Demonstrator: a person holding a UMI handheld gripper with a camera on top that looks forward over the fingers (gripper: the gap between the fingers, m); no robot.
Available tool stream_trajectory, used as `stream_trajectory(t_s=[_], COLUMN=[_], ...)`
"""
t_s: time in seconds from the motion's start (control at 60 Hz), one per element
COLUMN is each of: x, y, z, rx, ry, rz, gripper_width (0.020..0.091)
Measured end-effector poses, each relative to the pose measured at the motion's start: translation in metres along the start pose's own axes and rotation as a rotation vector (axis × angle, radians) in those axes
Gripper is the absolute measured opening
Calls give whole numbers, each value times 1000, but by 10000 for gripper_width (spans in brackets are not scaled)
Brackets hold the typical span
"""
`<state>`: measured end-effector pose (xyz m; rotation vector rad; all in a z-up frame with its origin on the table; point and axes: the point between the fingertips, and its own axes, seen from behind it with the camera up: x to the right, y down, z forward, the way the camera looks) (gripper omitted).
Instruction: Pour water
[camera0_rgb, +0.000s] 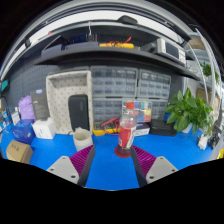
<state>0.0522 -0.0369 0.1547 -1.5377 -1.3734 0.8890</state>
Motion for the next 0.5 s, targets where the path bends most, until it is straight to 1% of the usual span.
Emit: stream_trajectory(t_s=[0.1, 0.2, 0.35, 0.5], x=[-11, -23, -36, -37], y=[-23, -36, -43, -43], z=[-22, -41, -57, -61], rx=[33, 47, 63, 75], ry=[-23, -61, -108, -108], rz=[-10, -18, -26, -14], gripper_width=[714, 715, 715, 713])
